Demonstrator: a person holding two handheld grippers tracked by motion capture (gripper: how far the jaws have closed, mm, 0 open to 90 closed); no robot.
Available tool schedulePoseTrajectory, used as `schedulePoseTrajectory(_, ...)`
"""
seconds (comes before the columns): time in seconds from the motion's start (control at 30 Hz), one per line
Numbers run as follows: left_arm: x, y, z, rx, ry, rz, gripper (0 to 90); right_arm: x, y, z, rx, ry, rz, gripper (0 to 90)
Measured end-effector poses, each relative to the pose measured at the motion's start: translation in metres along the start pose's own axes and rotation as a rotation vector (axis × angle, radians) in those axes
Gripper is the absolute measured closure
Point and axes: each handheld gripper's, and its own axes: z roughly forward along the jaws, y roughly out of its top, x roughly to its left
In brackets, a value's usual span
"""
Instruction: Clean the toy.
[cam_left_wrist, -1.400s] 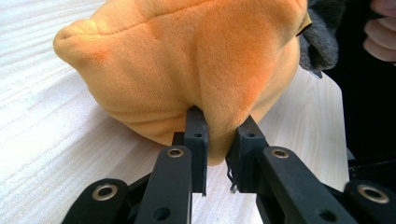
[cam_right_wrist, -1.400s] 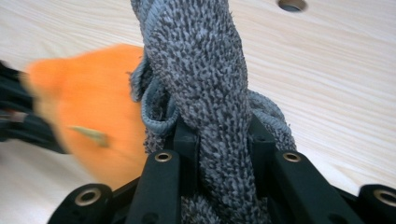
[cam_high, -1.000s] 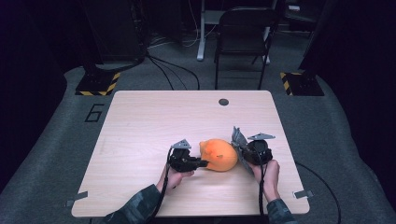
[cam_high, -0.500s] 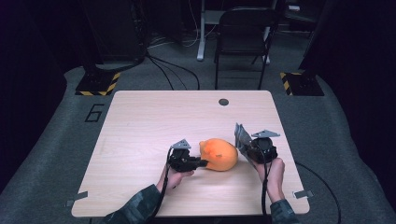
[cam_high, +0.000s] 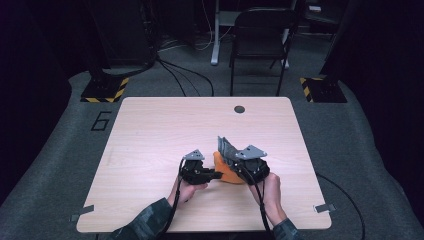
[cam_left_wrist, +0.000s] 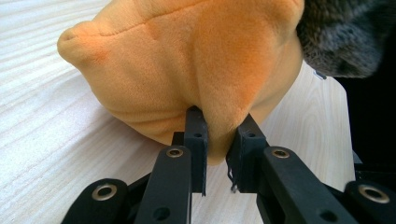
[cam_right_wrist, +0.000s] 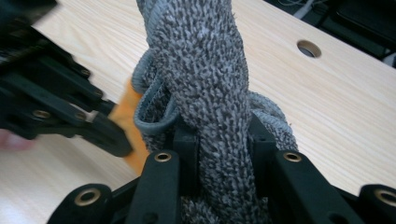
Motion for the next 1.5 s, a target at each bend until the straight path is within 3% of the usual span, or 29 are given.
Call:
schedulePoseTrajectory(0.13, -0.001, 0.0, 0.0, 0.001, -0.003, -0.005, 79.1, -0.014, -0.005, -0.001, 0.011, -0.025, 0.027, 71.6)
schedulePoseTrajectory(0.33, -0.002, 0.0, 0.001, -0.002, -0.001, -0.002, 79.1, -0.044, -0.025, 0.007, 0.064, -0.069, 0.114, 71.5)
schedulePoseTrajectory(0.5, -0.001, 0.0, 0.001, -0.004, -0.006, -0.008, 79.1, -0.059, -0.037, 0.018, 0.113, -0.103, 0.168, 71.4)
schedulePoseTrajectory(0.73, -0.001, 0.0, 0.0, -0.005, -0.005, -0.014, 79.2, -0.072, -0.053, 0.035, 0.179, -0.124, 0.203, 71.1)
schedulePoseTrajectory(0.77, 0.0, 0.0, 0.0, -0.004, -0.008, -0.016, 79.1, -0.075, -0.06, 0.044, 0.224, -0.14, 0.216, 70.6)
schedulePoseTrajectory(0.9, 0.0, -0.001, 0.0, -0.007, -0.004, -0.019, 79.1, -0.079, -0.074, 0.059, 0.301, -0.141, 0.23, 70.7)
schedulePoseTrajectory(1.0, 0.001, -0.001, 0.0, -0.007, -0.008, -0.016, 79.1, -0.081, -0.073, 0.057, 0.294, -0.143, 0.236, 71.4)
schedulePoseTrajectory(1.03, 0.001, -0.001, 0.0, -0.008, -0.006, -0.02, 79.1, -0.083, -0.065, 0.047, 0.239, -0.146, 0.235, 71.7)
schedulePoseTrajectory(1.17, 0.001, -0.001, 0.0, -0.009, -0.006, -0.02, 79.0, -0.078, -0.039, 0.011, 0.105, -0.135, 0.241, 71.7)
schedulePoseTrajectory(1.3, 0.002, -0.001, 0.0, -0.01, -0.003, -0.009, 78.9, -0.052, -0.011, -0.021, -0.009, -0.087, 0.174, 71.7)
schedulePoseTrajectory(1.4, 0.001, -0.001, 0.0, -0.015, 0.013, -0.027, 78.8, -0.03, -0.003, -0.018, 0.002, -0.071, 0.101, 71.6)
schedulePoseTrajectory(1.5, 0.003, -0.002, 0.0, -0.006, 0.018, -0.009, 78.6, -0.016, -0.008, 0.002, 0.057, -0.068, 0.091, 71.9)
